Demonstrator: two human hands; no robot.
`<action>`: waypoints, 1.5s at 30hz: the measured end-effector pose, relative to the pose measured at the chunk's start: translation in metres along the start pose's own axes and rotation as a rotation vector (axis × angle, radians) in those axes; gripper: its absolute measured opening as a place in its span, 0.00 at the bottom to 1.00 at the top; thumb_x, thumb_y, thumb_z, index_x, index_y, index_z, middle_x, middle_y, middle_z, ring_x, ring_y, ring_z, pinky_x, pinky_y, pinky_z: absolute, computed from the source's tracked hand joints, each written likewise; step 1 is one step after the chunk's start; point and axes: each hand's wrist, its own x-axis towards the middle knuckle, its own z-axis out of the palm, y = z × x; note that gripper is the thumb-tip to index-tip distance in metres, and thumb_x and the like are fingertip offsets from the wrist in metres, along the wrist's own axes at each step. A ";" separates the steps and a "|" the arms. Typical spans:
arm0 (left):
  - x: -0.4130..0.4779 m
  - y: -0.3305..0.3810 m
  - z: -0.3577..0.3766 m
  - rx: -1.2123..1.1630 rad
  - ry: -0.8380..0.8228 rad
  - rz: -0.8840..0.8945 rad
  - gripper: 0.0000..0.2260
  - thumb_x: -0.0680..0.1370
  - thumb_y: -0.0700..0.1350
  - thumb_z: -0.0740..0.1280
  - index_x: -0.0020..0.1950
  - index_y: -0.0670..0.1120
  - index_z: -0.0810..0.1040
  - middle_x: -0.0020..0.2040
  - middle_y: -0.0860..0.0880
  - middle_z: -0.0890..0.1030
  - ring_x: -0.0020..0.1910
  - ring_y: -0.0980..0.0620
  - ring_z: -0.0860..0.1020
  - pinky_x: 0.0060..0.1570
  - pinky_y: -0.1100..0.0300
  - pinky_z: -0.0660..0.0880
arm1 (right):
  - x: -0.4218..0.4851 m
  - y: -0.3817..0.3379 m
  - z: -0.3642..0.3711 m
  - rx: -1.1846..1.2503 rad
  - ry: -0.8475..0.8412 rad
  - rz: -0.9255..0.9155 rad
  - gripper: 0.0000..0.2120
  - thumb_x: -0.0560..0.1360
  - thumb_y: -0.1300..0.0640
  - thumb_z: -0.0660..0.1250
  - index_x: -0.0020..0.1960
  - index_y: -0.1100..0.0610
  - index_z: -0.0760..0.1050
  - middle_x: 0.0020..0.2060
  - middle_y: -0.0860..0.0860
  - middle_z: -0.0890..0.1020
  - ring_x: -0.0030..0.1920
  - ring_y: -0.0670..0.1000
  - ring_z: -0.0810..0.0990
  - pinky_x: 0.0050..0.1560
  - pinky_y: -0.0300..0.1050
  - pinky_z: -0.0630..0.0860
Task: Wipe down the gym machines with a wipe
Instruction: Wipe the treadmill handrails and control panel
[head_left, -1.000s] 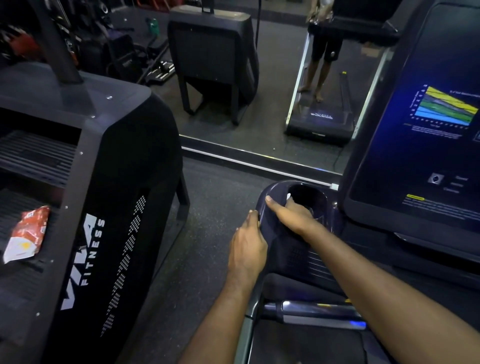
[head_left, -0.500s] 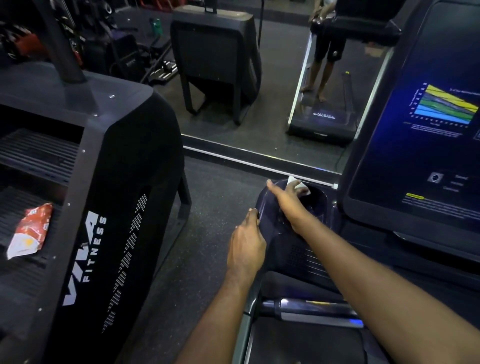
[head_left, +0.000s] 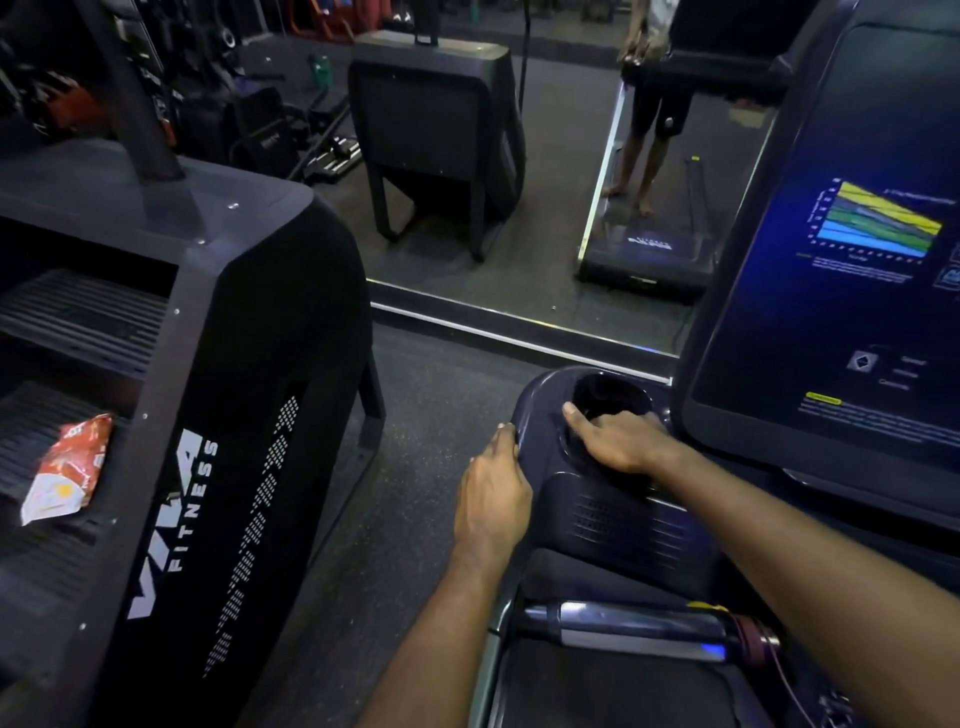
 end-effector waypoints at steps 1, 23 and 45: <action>0.000 0.000 0.000 0.004 -0.002 -0.001 0.16 0.84 0.40 0.54 0.71 0.45 0.70 0.55 0.41 0.83 0.52 0.40 0.81 0.51 0.45 0.77 | 0.001 0.000 -0.003 -0.061 -0.013 0.016 0.43 0.79 0.30 0.32 0.71 0.52 0.75 0.71 0.56 0.76 0.73 0.58 0.70 0.75 0.59 0.55; 0.000 0.002 -0.001 0.013 0.021 0.016 0.14 0.84 0.40 0.54 0.68 0.45 0.72 0.53 0.41 0.83 0.50 0.39 0.82 0.53 0.43 0.76 | 0.027 -0.022 0.007 0.660 -0.023 0.149 0.50 0.68 0.18 0.53 0.77 0.52 0.66 0.75 0.52 0.70 0.74 0.59 0.68 0.74 0.51 0.63; -0.003 0.007 -0.006 0.032 -0.003 -0.002 0.14 0.84 0.40 0.55 0.68 0.45 0.71 0.54 0.41 0.83 0.51 0.38 0.81 0.49 0.46 0.74 | -0.016 -0.024 0.018 -0.107 0.183 0.005 0.41 0.79 0.30 0.37 0.73 0.56 0.69 0.65 0.57 0.80 0.69 0.58 0.74 0.76 0.61 0.49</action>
